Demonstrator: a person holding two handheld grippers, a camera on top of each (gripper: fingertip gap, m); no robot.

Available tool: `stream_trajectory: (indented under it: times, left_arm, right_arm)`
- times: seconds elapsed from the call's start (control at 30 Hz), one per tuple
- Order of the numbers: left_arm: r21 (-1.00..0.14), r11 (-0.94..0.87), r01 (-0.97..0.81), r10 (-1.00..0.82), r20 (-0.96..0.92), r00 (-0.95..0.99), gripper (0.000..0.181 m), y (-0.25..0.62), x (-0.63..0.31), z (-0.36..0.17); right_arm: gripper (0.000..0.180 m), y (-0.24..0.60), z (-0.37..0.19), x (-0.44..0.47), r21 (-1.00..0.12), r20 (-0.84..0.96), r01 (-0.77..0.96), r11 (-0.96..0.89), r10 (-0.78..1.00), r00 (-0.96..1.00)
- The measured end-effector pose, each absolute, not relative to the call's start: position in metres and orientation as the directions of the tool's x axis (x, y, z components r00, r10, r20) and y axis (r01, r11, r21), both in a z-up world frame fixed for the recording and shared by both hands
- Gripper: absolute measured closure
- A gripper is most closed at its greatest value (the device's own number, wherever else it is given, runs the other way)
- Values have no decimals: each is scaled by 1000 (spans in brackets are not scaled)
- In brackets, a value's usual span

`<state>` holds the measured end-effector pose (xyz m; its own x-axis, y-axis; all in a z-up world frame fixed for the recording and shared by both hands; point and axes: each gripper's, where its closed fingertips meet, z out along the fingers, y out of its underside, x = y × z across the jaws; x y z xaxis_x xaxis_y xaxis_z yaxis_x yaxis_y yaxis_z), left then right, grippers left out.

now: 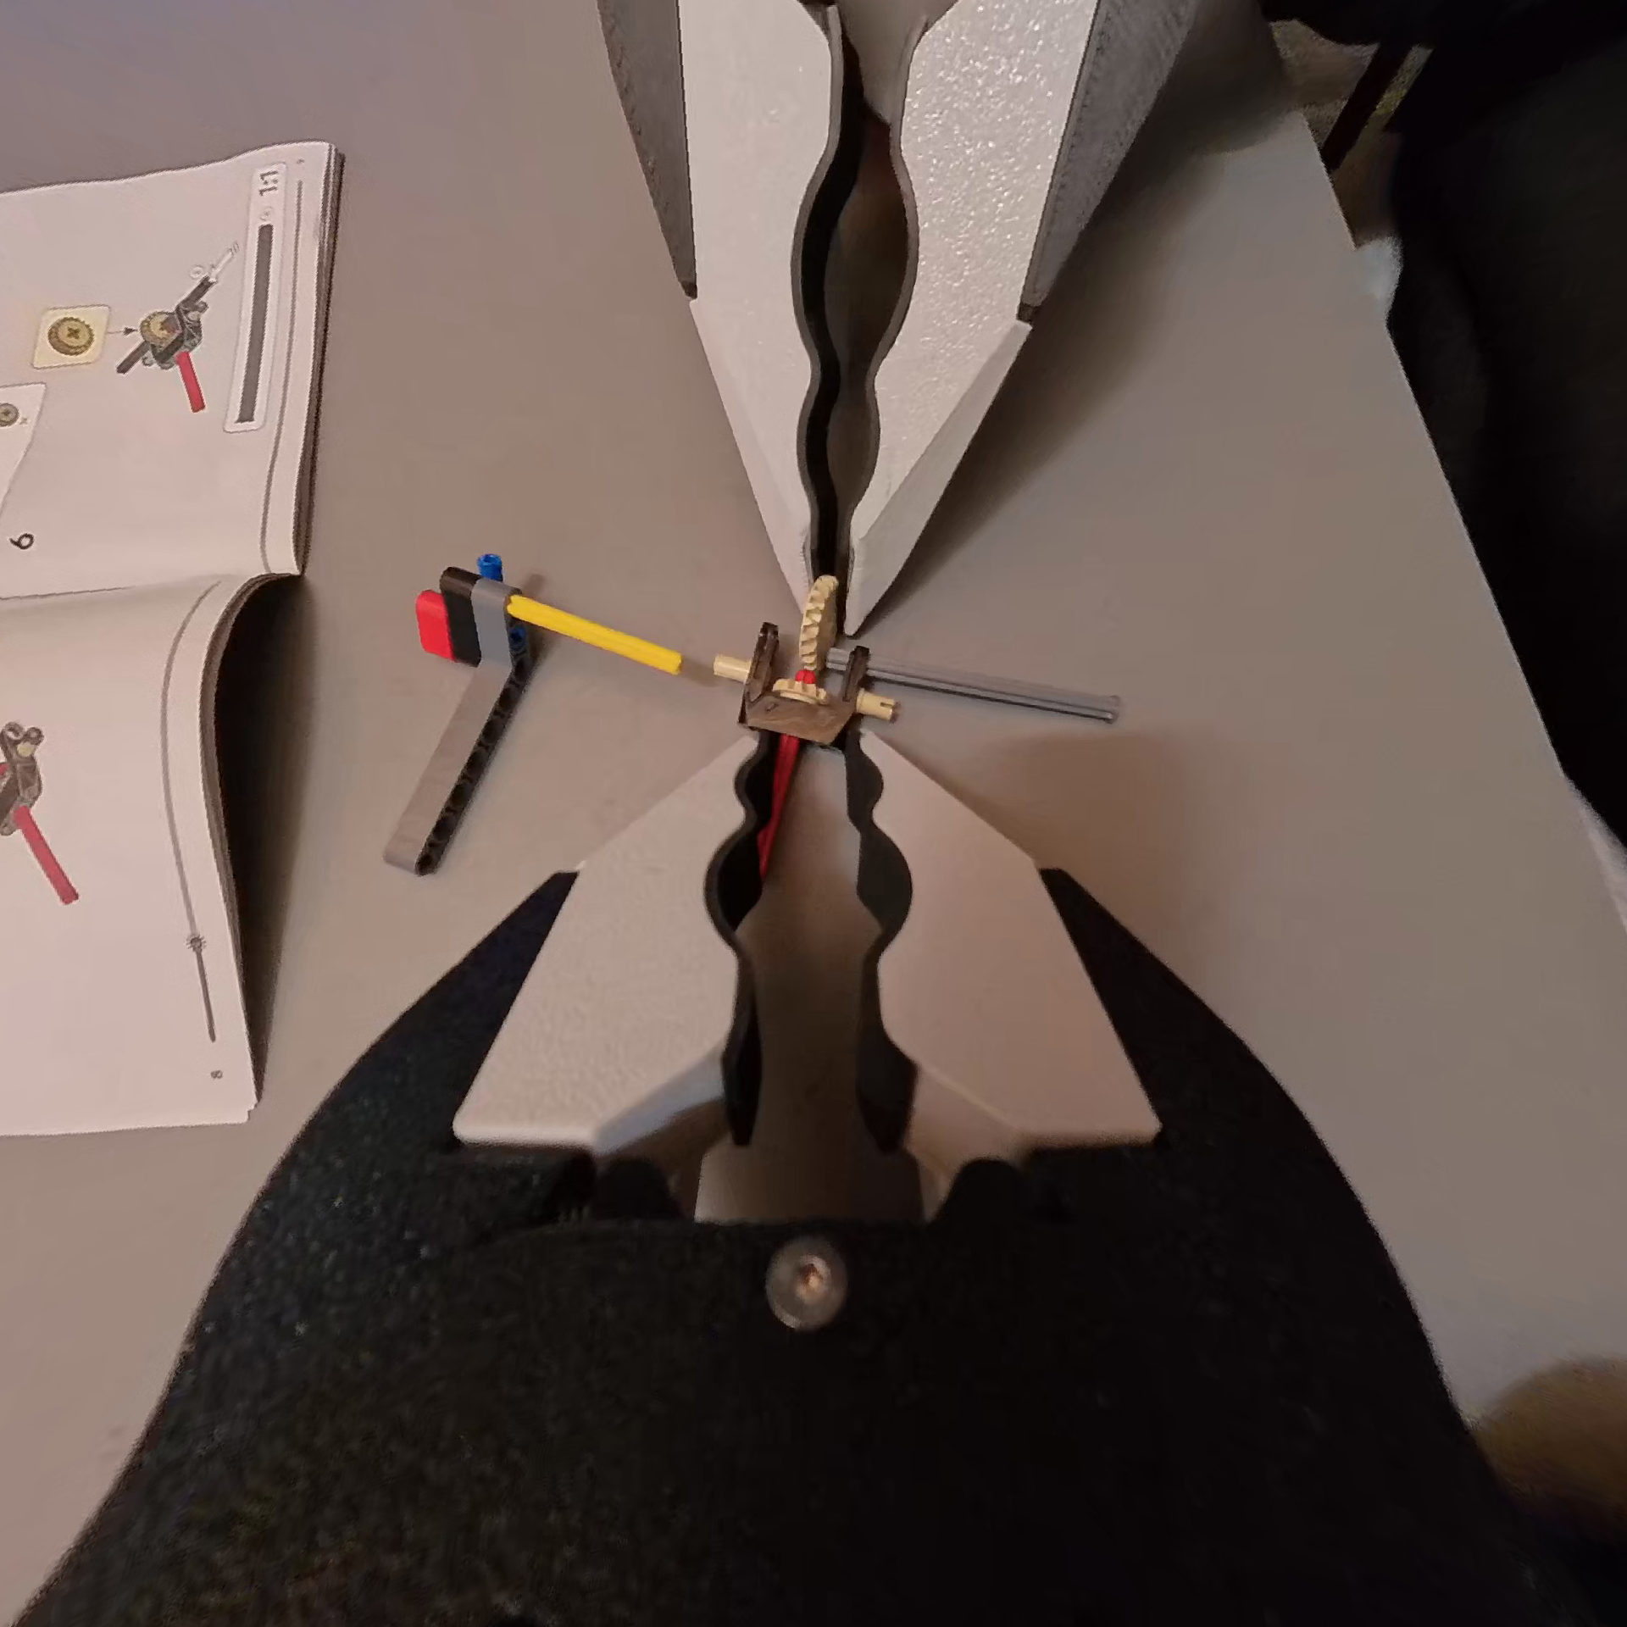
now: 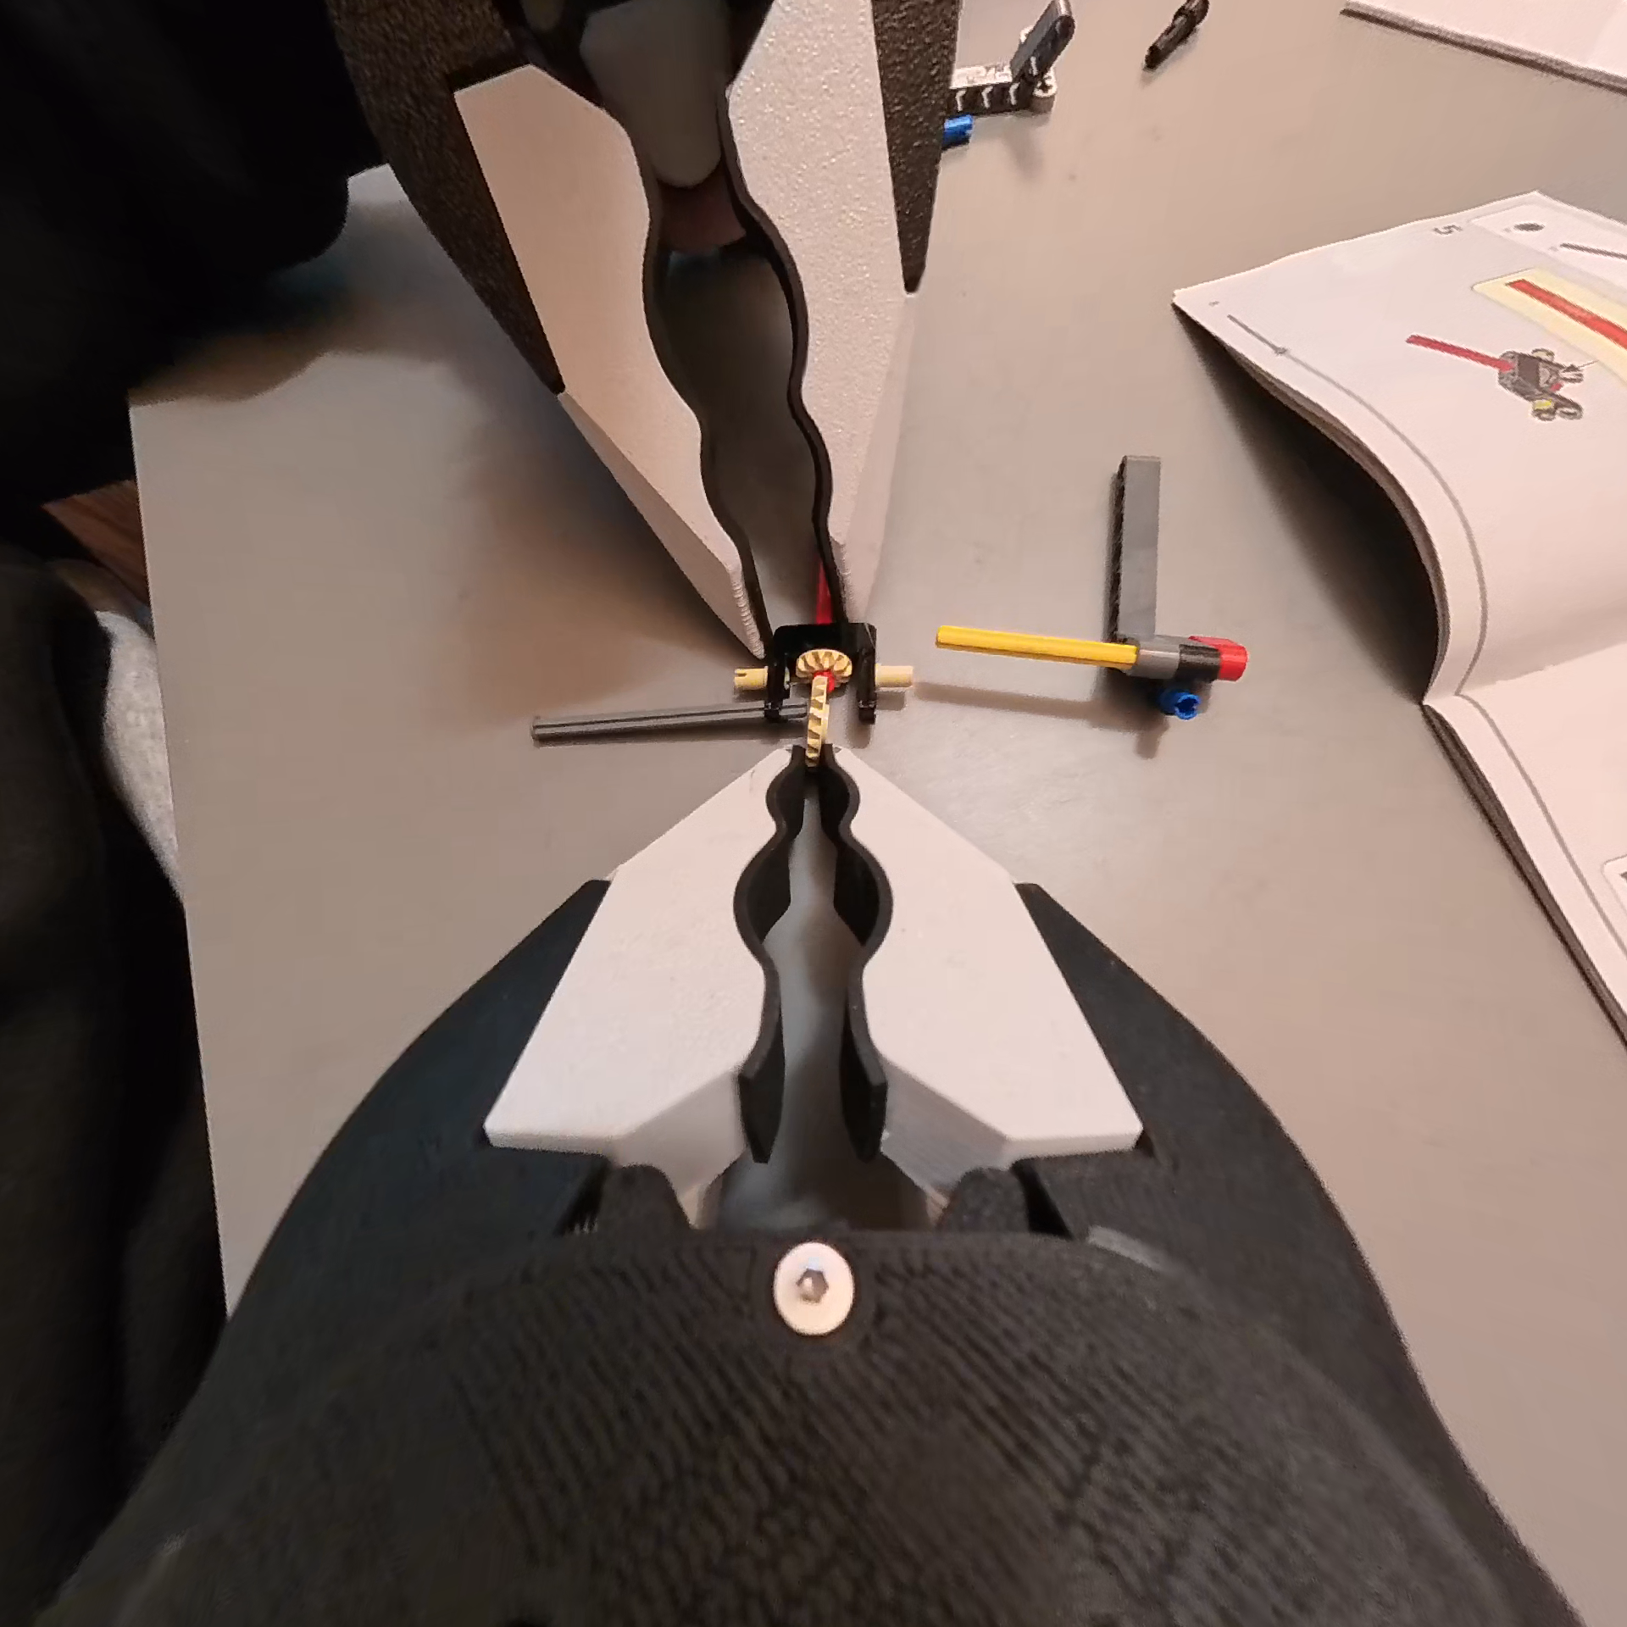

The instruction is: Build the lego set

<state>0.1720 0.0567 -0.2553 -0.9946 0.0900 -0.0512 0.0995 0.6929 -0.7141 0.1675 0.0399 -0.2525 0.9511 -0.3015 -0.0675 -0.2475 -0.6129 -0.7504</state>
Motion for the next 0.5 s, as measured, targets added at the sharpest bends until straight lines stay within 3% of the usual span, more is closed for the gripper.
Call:
stream_trajectory:
  times: [0.03, 0.5]
  left_arm:
    - [-714, 693, 101, 93, -51, -994, 167, 57, 172, -255]
    - [-715, 690, 110, 109, -47, -993, 167, 57, 174, -255]
  right_arm:
    - [179, 40, -253, 168, -750, -63, -244, -614, -301, 952]
    - [179, 41, -252, 169, -748, -82, -226, -624, -251, 964]
